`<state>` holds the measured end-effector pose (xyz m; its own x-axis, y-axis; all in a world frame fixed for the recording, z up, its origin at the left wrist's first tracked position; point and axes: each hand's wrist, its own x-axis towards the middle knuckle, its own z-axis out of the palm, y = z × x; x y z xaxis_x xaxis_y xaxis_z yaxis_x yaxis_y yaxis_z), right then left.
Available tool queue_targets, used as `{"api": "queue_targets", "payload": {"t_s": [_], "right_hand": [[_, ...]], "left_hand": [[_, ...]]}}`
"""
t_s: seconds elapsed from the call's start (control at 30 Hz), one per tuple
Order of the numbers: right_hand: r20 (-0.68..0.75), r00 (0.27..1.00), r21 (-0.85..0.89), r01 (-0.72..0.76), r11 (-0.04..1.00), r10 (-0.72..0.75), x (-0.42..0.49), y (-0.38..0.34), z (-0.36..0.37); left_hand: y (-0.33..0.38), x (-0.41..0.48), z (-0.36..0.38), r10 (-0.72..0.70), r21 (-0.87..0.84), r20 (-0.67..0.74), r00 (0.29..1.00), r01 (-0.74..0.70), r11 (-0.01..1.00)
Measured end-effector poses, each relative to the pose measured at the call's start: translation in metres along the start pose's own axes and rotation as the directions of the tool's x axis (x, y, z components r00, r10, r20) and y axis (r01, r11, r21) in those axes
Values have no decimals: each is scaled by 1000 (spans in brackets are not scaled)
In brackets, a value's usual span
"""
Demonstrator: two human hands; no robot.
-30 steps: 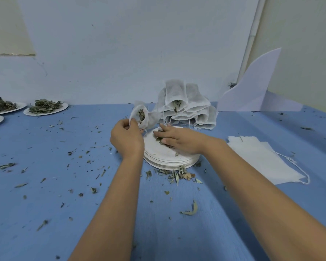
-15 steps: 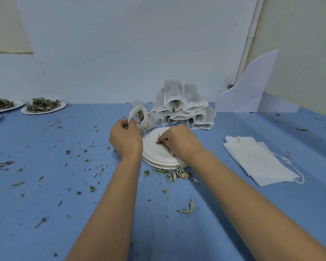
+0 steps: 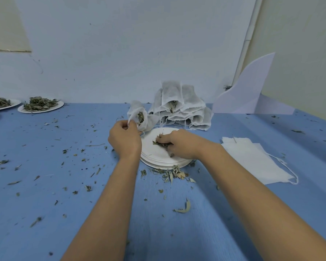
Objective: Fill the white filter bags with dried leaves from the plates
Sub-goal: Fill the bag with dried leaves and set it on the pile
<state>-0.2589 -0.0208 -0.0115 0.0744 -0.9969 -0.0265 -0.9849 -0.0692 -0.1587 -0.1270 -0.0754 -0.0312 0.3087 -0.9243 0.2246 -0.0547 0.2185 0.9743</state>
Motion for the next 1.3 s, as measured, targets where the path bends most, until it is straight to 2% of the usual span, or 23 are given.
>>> {"api": "queue_targets", "payload": {"t_s": [0.17,0.33,0.5,0.57,0.63,0.7,0.8,0.87,0.93,1.07,1.17,1.3], "right_hand": [[-231,973,0,8,1000,-8,1,-2,11],[-276,960,-80,-69,994,44,14,-10,13],[-408,908,25,-93,995,96,15,-9,25],[-501,840,265,-78,961,206,12,-8,25],[-506,776,585,-14,811,378,8,-4,18],[-374,798,837,71,542,473,3,-1,8],[-186,889,981,145,130,419,-4,-2,-4],[-152,912,987,157,18,382,-5,-4,-6],[-156,915,987,156,30,373,-5,-5,-5],[-222,865,965,130,227,450,0,-5,3],[-260,806,941,88,327,532,4,-5,6],[-287,731,934,70,350,619,4,-5,6]], "left_hand": [[-2,1,0,12,5,4,1000,-12,1000],[-1,-2,2,44,-4,18,999,-44,999],[-1,-5,3,75,57,82,994,-80,995],[-1,-5,4,77,76,120,990,-87,993],[-2,-7,6,85,95,155,984,-101,990],[-3,-8,7,108,110,190,976,-131,985],[-4,-11,8,193,165,254,948,-239,957],[-5,-12,9,264,203,277,924,-325,924],[-4,-12,10,311,224,291,905,-380,897],[-4,-14,11,318,225,312,895,-395,891],[1,-19,13,263,77,357,896,-309,948],[6,-24,15,242,-98,466,851,-222,970]]}}
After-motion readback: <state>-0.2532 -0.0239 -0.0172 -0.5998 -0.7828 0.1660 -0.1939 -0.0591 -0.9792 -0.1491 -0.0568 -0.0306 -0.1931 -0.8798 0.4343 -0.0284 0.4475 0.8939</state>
